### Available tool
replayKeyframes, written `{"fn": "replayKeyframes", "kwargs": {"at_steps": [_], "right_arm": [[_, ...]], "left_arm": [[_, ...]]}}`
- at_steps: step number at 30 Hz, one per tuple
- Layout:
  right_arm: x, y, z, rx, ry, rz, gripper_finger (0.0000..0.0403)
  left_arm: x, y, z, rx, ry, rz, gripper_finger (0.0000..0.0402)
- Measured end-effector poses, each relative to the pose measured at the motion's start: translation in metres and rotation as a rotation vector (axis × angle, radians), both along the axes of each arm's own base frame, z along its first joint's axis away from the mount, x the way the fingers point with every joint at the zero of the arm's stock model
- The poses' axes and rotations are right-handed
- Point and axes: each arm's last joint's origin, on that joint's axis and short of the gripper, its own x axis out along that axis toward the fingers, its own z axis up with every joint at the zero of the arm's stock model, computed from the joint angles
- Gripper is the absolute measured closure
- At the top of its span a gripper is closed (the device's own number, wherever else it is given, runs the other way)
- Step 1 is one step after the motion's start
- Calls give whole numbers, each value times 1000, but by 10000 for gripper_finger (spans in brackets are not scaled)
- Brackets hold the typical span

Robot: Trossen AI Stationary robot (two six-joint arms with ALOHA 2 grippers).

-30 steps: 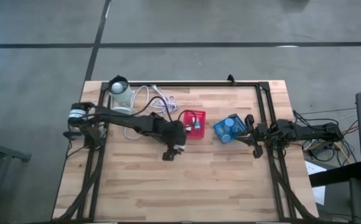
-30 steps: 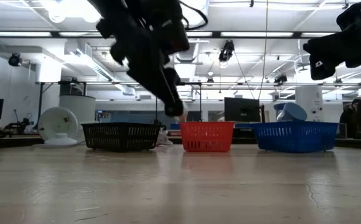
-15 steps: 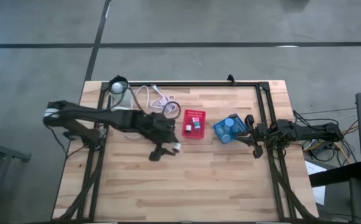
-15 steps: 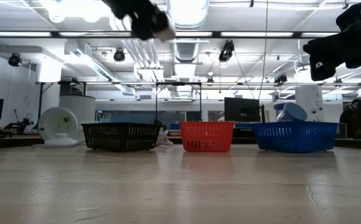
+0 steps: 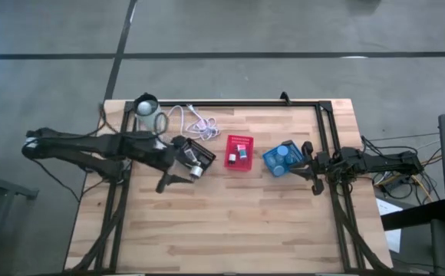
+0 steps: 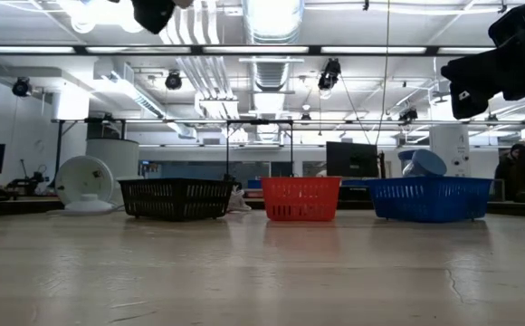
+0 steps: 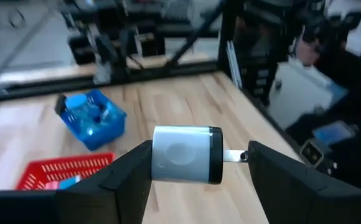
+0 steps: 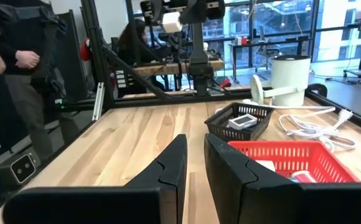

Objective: Pick & Place Office items
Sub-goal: Put the white charger adapter into the red basket

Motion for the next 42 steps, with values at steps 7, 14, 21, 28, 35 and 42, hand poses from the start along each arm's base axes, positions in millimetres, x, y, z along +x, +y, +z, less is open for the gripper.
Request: {"fn": "replayKeyframes", "kwargs": {"at_steps": [7, 14, 21, 28, 35, 42], "right_arm": [[0, 0, 0, 0, -1, 0, 349], [0, 0, 0, 0, -2, 0, 349], [0, 0, 0, 0, -3, -1, 349], [0, 0, 0, 0, -3, -1, 349], [0, 0, 0, 5, -3, -1, 349], [0, 0, 0, 5, -3, 0, 349]], "left_arm": [[-35, 5, -24, -24, -130, 89, 154], [-57, 9, -56, -58, -169, 197, 154], [-69, 10, -75, -72, -200, 201, 154], [-77, 11, -81, -76, -239, 213, 154], [-83, 11, -86, -80, -258, 212, 154], [-84, 11, -88, -79, -255, 212, 154]]}}
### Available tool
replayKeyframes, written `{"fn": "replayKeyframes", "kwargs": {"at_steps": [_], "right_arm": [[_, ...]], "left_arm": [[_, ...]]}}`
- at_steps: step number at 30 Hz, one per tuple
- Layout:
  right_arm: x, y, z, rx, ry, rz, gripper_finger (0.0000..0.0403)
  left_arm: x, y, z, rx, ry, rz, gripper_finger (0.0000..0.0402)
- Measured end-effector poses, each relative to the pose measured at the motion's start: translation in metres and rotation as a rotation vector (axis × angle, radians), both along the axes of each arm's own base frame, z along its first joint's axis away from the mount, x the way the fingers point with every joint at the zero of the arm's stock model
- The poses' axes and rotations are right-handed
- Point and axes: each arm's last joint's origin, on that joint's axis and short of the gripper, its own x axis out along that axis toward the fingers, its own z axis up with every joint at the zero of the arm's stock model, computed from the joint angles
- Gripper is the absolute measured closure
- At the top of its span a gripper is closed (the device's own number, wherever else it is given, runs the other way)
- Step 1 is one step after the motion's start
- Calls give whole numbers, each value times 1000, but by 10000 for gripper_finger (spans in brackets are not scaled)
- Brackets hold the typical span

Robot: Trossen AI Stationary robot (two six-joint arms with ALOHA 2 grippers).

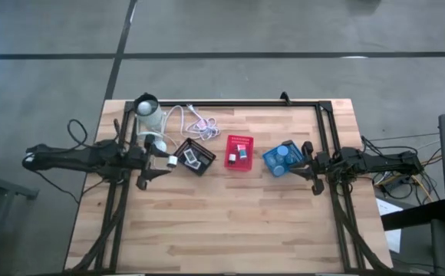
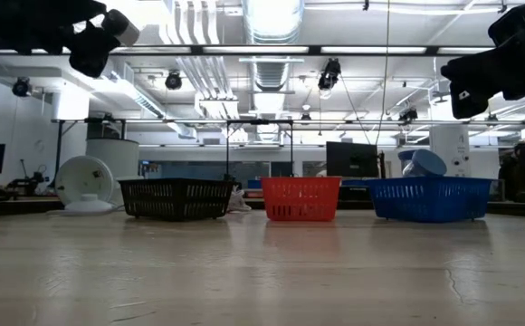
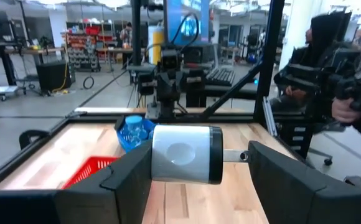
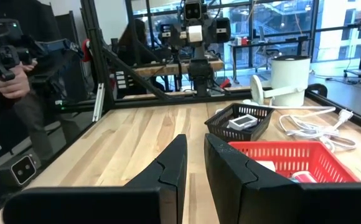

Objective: Pick & Place Office items
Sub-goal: Put the white charger adapter into the red basket

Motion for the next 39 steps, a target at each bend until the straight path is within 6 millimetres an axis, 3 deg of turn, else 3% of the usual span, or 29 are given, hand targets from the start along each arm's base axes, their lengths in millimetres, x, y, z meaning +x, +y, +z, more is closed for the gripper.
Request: {"fn": "replayKeyframes", "kwargs": {"at_steps": [18, 26, 32, 39], "right_arm": [[0, 0, 0, 14, 1, 0, 349], [0, 0, 2, 12, -16, 0, 349], [0, 0, 2, 9, -24, -1, 349], [0, 0, 3, 3, -28, -1, 349]], "left_arm": [[0, 1, 2, -46, 1, 28, 154], [8, 3, 46, -40, -55, 122, 154], [39, 4, 85, 14, -24, 222, 154], [107, 3, 106, 86, 85, 242, 154]]}}
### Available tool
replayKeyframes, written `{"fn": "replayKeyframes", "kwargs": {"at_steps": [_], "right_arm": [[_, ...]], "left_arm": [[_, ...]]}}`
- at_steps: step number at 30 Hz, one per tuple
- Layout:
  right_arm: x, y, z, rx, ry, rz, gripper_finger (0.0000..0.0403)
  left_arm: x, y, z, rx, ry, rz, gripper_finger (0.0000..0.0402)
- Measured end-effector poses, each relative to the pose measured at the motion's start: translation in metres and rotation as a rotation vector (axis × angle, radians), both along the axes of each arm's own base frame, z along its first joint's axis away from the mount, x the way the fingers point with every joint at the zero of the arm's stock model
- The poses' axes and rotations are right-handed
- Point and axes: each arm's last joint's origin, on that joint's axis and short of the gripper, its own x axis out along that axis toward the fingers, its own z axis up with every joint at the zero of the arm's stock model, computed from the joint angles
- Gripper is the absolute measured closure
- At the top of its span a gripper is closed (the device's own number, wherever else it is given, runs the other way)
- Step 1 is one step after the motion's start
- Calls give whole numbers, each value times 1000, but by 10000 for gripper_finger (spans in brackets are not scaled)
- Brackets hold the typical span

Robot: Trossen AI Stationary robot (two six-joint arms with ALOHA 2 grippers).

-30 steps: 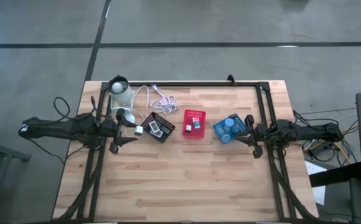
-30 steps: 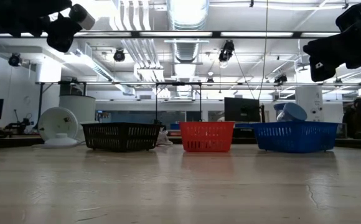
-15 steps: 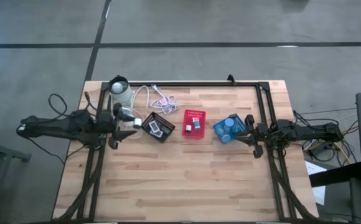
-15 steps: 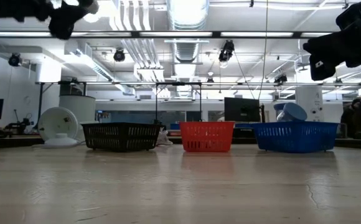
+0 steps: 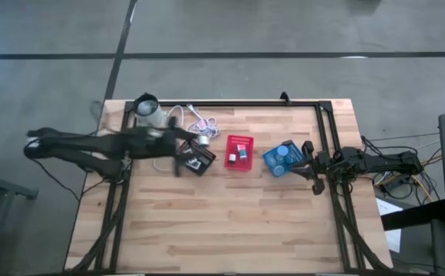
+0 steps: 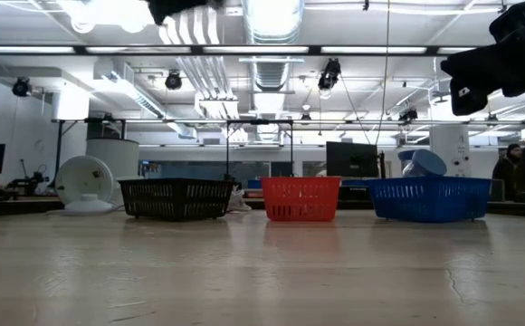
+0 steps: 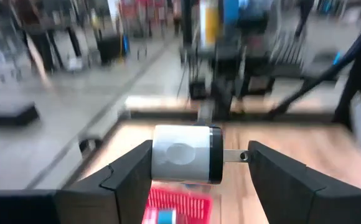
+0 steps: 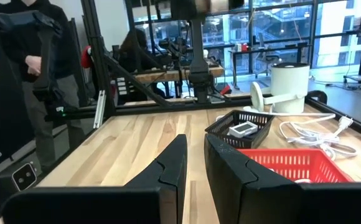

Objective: Pick & Place Office items
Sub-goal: Put the white charger adapter into the red basket

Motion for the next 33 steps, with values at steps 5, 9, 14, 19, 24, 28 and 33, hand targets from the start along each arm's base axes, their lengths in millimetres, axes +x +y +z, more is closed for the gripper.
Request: {"fn": "replayKeyframes", "kwargs": {"at_steps": [5, 9, 14, 19, 24, 28, 33], "right_arm": [[0, 0, 0, -1, 0, 0, 349], [0, 0, 0, -1, 0, 0, 349], [0, 0, 0, -5, 1, 0, 349], [0, 0, -1, -6, 9, 1, 349], [0, 0, -1, -9, 10, 0, 349], [0, 0, -1, -8, 12, 0, 349], [0, 0, -1, -9, 12, 1, 349]], "left_arm": [[56, 7, -11, -8, 115, 3, 154], [91, 16, -29, 3, 245, 16, 154], [122, 31, -49, 0, 361, 54, 154], [144, 44, -83, -9, 487, 83, 154], [155, 56, -108, -26, 545, 113, 154], [161, 60, -133, -46, 616, 122, 154], [169, 62, -149, -62, 650, 104, 154]]}}
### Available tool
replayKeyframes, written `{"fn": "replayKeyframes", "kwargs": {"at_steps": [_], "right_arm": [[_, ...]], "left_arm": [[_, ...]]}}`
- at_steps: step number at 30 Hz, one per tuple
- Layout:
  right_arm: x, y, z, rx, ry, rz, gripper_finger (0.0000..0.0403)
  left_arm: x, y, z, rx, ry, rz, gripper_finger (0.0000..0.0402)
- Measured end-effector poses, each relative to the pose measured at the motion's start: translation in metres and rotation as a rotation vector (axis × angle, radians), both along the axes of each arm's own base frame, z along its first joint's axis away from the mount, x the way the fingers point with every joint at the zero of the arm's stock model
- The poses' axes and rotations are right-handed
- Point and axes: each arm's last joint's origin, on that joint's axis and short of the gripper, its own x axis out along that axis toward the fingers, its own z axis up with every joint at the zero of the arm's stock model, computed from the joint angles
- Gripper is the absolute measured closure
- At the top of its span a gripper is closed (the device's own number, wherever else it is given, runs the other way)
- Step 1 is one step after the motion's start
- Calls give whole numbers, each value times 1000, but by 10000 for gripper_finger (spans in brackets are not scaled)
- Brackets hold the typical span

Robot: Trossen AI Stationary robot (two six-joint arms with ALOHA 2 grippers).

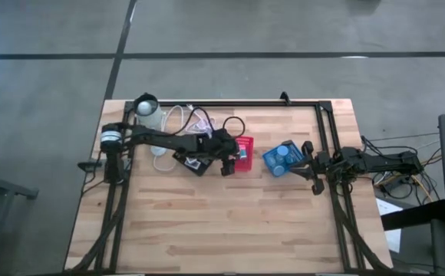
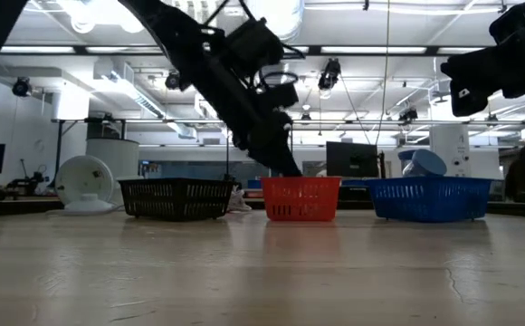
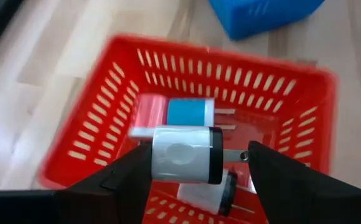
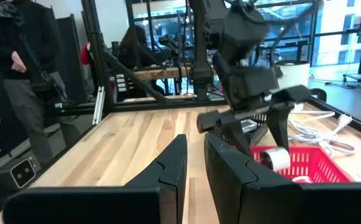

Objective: Pick & Place Office items
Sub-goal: Put the white charger adapter into the red basket

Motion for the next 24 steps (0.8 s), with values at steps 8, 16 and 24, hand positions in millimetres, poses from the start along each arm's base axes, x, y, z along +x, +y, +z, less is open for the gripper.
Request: {"fn": "replayKeyframes", "kwargs": {"at_steps": [8, 16, 24], "right_arm": [[0, 0, 0, 0, 0, 0, 349], [0, 0, 0, -1, 0, 0, 349], [0, 0, 0, -9, -1, -1, 349]], "left_arm": [[8, 2, -12, -16, 31, -7, 154], [7, 1, -15, -47, 62, -56, 145], [6, 2, -13, -43, 61, -66, 155]]}}
